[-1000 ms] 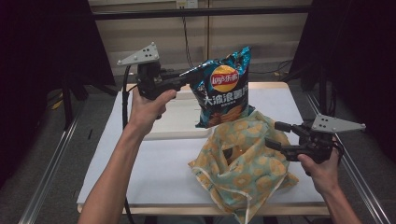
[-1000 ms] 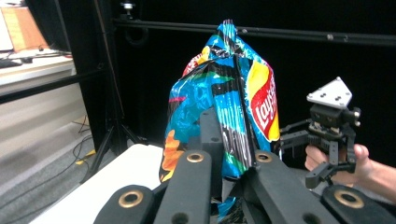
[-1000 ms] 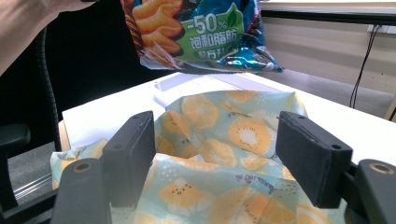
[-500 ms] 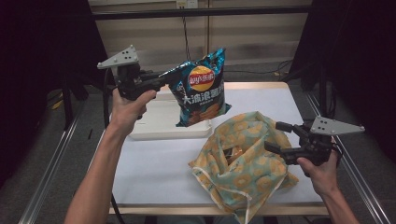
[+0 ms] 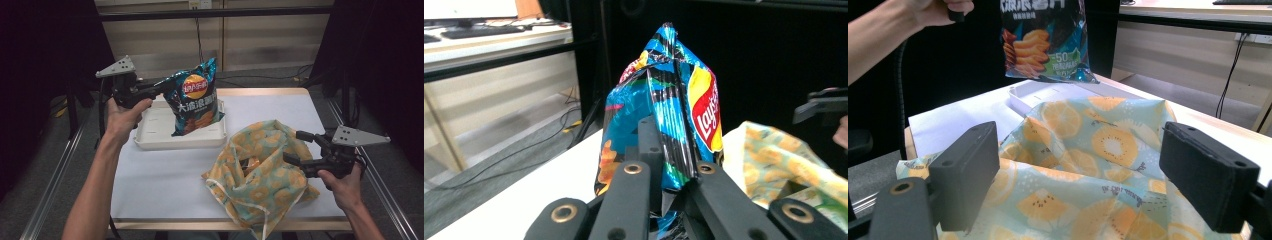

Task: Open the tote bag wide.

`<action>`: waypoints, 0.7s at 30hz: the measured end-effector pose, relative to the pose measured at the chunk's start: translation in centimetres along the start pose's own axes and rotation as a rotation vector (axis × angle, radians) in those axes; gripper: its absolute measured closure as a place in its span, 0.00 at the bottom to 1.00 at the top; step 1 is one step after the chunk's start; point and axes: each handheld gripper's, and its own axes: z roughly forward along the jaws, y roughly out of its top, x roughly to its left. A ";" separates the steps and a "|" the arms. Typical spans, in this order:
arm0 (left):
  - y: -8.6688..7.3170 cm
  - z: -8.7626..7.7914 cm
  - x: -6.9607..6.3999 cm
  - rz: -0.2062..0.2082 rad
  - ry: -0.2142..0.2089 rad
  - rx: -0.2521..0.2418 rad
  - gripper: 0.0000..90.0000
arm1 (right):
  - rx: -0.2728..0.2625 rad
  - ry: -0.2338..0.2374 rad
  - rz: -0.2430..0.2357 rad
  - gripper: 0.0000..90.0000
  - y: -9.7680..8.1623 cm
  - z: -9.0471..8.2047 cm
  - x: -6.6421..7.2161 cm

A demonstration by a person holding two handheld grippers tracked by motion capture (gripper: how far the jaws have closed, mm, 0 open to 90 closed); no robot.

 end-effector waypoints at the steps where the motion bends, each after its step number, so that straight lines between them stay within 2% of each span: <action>1: -0.2 -0.1 0.4 0.001 0.012 0.010 1.00 | 0.002 -0.005 0.002 0.18 -0.1 0.0 -0.1; 9: -1.9 0.2 3.2 -0.010 0.070 0.051 1.00 | 0.015 0.003 0.009 0.18 -0.5 0.5 -0.3; 10: -2.2 0.2 3.6 -0.017 0.061 0.047 1.00 | 0.016 -0.002 0.010 0.18 -0.5 0.4 -0.4; 15: -3.4 0.4 5.8 -0.042 0.076 0.070 1.00 | 0.018 0.000 0.024 0.18 -0.8 0.4 -0.7; 17: -3.8 0.5 6.7 -0.055 0.077 0.063 1.00 | 0.017 0.002 0.027 0.17 -0.9 0.4 -0.9; 18: -4.0 0.5 7.1 -0.059 0.097 0.069 1.00 | 0.020 -0.001 0.030 0.17 -0.9 0.4 -1.0; 21: -4.8 0.8 8.1 -0.080 0.113 0.083 1.00 | 0.028 -0.001 0.042 0.17 -1.2 0.5 -1.3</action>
